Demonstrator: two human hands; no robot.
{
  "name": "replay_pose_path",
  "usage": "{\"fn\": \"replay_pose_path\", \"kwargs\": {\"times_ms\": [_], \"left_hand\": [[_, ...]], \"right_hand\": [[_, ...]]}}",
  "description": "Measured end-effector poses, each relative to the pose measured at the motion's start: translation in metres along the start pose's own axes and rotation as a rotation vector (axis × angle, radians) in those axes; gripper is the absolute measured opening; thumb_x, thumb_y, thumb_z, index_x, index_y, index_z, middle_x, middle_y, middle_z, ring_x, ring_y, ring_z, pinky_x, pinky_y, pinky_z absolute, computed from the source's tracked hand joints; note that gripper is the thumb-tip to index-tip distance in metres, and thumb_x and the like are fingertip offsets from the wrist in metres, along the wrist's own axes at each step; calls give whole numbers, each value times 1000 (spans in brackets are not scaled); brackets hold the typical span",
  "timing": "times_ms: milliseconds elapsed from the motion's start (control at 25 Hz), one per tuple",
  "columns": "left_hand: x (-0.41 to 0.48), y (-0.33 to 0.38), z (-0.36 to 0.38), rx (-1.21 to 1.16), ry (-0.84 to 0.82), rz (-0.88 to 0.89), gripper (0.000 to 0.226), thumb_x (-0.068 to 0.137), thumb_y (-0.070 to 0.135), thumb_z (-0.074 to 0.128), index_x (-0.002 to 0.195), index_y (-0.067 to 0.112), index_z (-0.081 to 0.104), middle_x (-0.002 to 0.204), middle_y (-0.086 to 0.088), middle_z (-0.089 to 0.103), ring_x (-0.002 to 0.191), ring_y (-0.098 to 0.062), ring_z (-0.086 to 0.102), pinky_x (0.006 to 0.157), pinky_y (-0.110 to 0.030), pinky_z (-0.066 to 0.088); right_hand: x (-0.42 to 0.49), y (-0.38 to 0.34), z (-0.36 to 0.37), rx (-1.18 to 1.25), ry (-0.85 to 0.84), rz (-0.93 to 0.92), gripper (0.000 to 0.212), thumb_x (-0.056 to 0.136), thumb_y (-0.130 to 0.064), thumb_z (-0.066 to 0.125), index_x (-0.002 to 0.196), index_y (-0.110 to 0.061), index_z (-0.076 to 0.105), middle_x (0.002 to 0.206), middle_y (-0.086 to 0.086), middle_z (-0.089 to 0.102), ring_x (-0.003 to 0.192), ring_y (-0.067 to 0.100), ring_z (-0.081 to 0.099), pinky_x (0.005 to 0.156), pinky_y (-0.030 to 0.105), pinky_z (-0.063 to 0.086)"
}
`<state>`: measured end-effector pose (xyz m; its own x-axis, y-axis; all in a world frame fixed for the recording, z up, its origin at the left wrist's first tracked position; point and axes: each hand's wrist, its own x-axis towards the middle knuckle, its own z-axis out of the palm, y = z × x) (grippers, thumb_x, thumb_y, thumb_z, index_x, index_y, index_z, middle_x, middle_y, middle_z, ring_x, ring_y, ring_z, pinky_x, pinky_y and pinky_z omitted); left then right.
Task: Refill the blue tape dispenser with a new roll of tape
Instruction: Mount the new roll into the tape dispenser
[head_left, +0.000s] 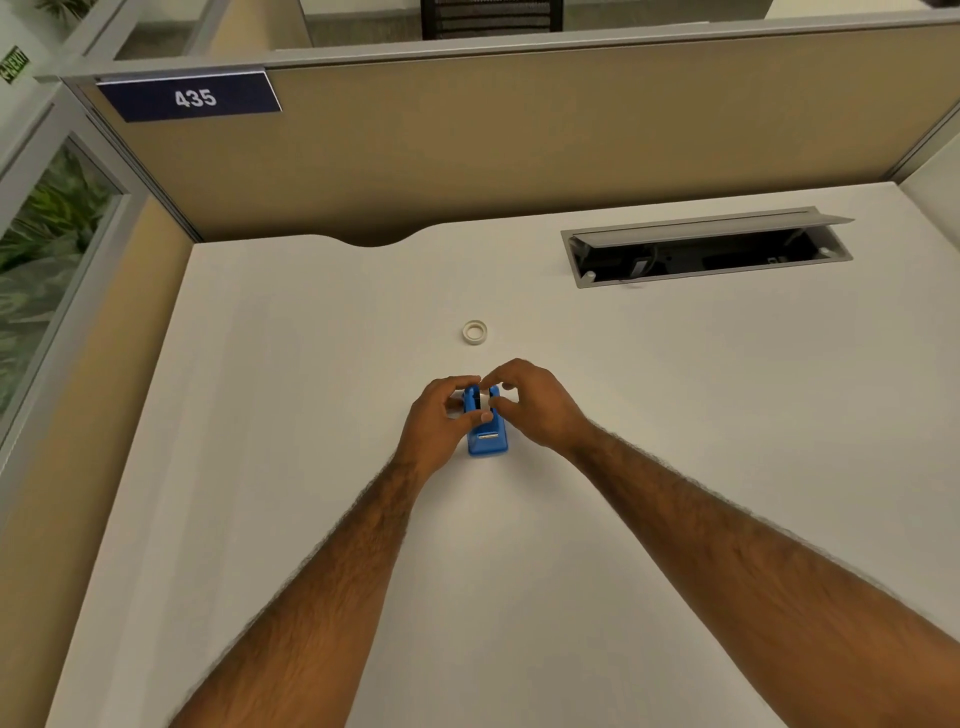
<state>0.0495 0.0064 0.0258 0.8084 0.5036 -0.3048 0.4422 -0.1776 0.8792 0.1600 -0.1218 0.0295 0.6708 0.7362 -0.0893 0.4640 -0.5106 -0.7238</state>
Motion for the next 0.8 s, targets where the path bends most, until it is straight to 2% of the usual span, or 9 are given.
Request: {"fn": "replay_pose_path", "kwargs": {"times_ms": [200, 320, 480, 680, 800], "left_hand": [[5, -3, 2, 16, 14, 6, 49, 82, 18, 78, 127, 15, 60, 128, -4, 62, 111, -22, 63, 92, -31, 52], [7, -5, 2, 26, 8, 19, 47, 82, 19, 78, 125, 17, 59, 127, -4, 62, 111, -21, 63, 87, -25, 50], [8, -7, 3, 71, 4, 37, 50, 83, 22, 77, 128, 16, 57, 128, -3, 61, 111, -20, 62, 89, -25, 49], [10, -10, 2, 156, -8, 79, 53, 79, 18, 81, 127, 19, 57, 127, 0, 60, 108, -16, 61, 87, -22, 48], [12, -12, 1, 160, -18, 75, 56, 77, 19, 83, 126, 19, 57, 126, 1, 60, 107, -15, 61, 88, -24, 49]], "right_hand": [[7, -2, 3, -10, -17, 17, 19, 83, -21, 69, 102, -22, 68, 108, 1, 65, 93, 16, 59, 79, 27, 47], [14, -2, 7, -27, -10, 32, 14, 84, -22, 67, 98, -22, 67, 107, -1, 65, 91, 15, 59, 74, 25, 44], [24, -6, 10, -24, -10, 55, 7, 89, -24, 63, 94, -21, 67, 105, -1, 65, 90, 14, 59, 74, 25, 46], [27, -5, 8, 28, -17, 88, 7, 89, -22, 66, 94, -19, 68, 108, 1, 65, 93, 13, 60, 76, 24, 44], [22, -3, 6, 44, -74, 102, 19, 83, -15, 71, 102, -18, 67, 113, 1, 61, 95, 12, 55, 78, 22, 42]]}}
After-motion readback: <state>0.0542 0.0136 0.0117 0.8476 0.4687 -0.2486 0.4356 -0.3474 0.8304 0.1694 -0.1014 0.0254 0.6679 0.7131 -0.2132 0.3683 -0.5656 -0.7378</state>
